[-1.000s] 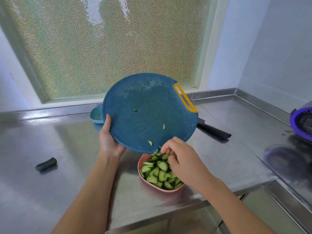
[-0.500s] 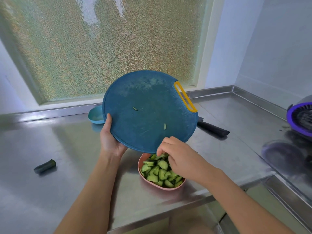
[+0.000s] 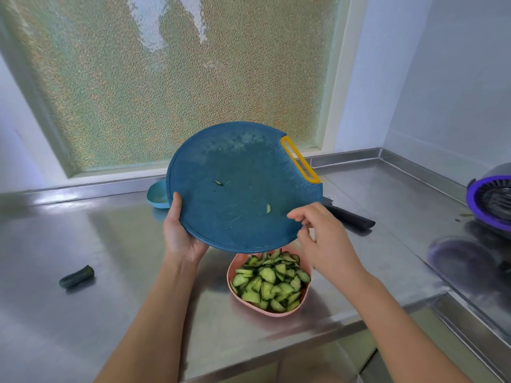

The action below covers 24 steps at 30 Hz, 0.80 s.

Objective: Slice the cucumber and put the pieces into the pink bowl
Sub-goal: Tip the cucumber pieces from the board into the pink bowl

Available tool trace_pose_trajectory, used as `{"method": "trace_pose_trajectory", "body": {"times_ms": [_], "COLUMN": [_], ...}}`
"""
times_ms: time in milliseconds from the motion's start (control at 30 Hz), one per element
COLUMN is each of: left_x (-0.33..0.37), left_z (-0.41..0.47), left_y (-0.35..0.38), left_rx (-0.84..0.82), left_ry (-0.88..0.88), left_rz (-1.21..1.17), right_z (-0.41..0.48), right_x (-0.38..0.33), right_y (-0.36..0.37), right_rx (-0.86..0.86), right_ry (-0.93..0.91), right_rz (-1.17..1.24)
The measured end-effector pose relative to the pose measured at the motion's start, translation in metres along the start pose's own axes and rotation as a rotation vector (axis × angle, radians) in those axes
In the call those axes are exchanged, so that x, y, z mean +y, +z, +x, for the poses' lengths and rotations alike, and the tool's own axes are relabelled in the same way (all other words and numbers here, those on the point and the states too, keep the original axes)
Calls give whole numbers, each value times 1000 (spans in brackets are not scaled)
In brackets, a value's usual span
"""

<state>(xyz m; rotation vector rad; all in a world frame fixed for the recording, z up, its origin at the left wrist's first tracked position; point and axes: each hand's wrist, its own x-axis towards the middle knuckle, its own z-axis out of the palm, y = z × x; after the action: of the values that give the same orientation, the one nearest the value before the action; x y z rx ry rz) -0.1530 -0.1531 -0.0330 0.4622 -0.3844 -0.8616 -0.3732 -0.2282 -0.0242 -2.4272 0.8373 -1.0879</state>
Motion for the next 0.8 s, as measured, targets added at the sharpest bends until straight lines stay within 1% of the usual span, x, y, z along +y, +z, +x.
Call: {"method": "trace_pose_trajectory", "body": {"times_ms": [133,267,333,433,500,667,800], "left_x": [-1,-1,1,3,2,-7,-7], "left_z": [6,12,14,14,14,10,7], "left_y": [-7,-12,-13,-9,-7,-1,6], "left_rx": [23,56,68,77,82,127,231], "left_ry": [10,1,-7,-11,-29,-87,-117], "left_rz": [-23,-101,-129,-122,-103,-75,-95], "right_z": [-3,-22,-40,-67,-80,-99,-100], "right_x": [11,11,10,14,21,34,33], "right_y": [-16,-33,-40,-47,-51,-63,-62], "right_rx": [-17,-9,-48,-125,-153,-127,-82], "right_ry": [71,210,293,421,479,562,588], "right_rz": [44,53,77,204,247,316,397]}}
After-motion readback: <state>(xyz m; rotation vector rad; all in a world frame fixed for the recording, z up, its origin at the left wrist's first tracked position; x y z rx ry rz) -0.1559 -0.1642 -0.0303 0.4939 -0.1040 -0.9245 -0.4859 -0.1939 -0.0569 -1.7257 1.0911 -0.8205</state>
